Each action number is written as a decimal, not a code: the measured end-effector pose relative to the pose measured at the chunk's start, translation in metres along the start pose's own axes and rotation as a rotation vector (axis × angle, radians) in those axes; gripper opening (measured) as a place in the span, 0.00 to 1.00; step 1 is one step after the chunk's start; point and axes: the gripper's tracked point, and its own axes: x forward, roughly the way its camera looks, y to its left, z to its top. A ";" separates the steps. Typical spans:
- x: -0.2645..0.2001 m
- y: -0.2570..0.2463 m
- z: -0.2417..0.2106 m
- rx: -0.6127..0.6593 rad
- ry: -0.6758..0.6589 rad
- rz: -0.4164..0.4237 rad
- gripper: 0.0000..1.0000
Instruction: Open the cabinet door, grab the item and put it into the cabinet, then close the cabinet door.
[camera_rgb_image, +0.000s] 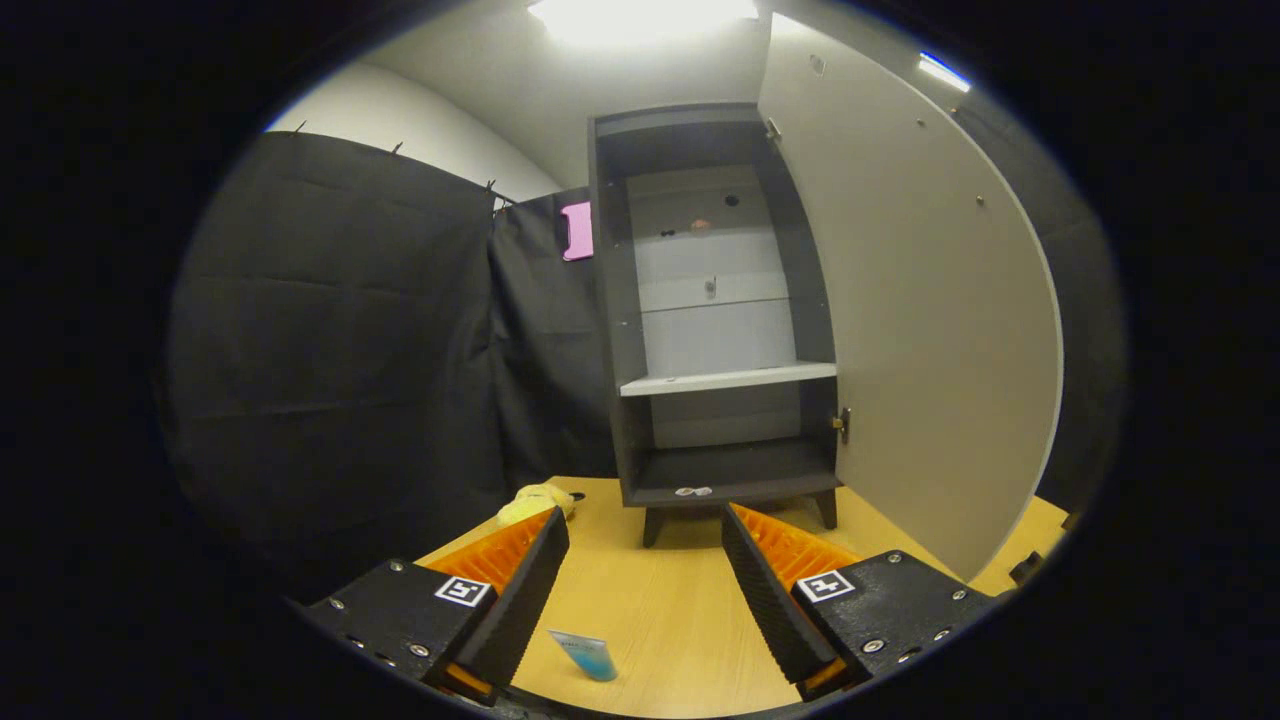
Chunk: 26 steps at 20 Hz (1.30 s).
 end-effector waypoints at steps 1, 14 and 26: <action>0.002 0.008 -0.011 -0.007 0.019 0.010 0.95; 0.033 0.048 -0.127 -0.070 0.244 0.036 0.95; 0.030 0.037 -0.212 -0.066 0.458 -0.021 0.84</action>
